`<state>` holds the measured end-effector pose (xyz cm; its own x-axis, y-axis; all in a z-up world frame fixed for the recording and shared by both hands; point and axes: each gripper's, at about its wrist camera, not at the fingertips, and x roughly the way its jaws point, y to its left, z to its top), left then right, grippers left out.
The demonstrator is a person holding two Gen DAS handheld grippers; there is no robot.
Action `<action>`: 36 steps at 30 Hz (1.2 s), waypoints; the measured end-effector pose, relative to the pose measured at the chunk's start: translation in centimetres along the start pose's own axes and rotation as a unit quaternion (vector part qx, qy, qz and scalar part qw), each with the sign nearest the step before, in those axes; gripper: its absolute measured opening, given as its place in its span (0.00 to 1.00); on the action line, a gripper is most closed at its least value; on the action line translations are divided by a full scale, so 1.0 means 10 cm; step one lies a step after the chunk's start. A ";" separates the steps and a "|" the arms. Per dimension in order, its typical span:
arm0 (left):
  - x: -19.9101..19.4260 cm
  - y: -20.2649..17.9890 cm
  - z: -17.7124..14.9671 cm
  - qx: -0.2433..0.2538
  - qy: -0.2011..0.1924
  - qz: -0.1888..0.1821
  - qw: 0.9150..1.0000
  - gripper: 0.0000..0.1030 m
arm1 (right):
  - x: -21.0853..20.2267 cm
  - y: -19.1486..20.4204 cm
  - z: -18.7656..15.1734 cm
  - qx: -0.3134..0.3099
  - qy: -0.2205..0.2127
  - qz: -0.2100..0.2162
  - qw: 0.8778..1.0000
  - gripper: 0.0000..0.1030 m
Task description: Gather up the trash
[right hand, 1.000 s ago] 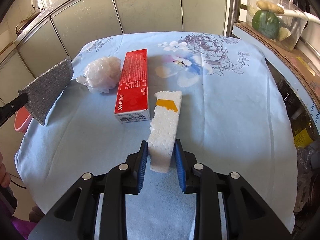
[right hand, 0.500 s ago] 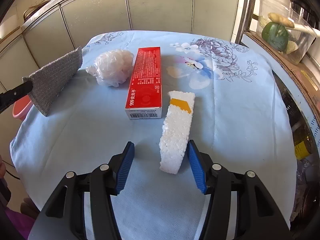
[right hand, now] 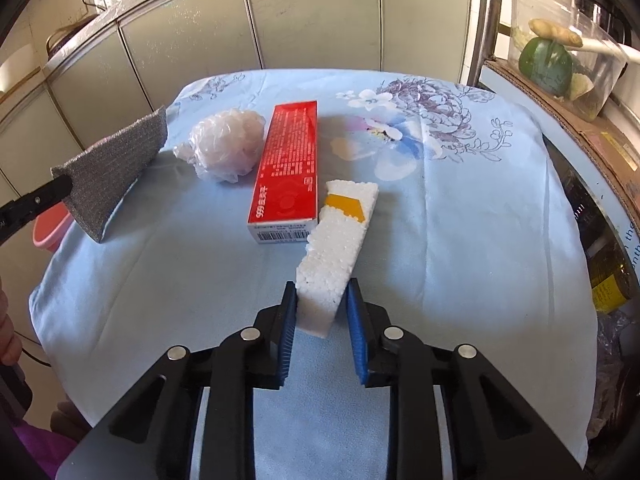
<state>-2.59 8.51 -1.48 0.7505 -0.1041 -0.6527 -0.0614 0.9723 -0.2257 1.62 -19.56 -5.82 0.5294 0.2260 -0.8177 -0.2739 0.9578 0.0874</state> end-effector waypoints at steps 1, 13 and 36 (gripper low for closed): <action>-0.01 0.01 0.00 -0.002 -0.003 -0.002 1.000 0.06 | -0.04 0.01 0.02 -0.002 -0.009 -0.002 1.000 0.24; -0.37 0.23 0.18 -0.029 -0.073 -0.010 0.997 0.05 | -0.46 0.37 0.43 -0.061 -0.115 0.015 0.991 0.24; -0.75 1.65 0.03 -0.131 -0.089 0.125 0.980 0.06 | 0.26 2.53 1.03 -0.202 -0.054 0.211 0.955 0.24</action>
<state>-8.98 25.38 -0.08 0.7916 0.1904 -0.5806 -0.4064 0.8736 -0.2676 4.36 7.11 0.10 0.3763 0.6151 -0.6929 -0.7568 0.6355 0.1530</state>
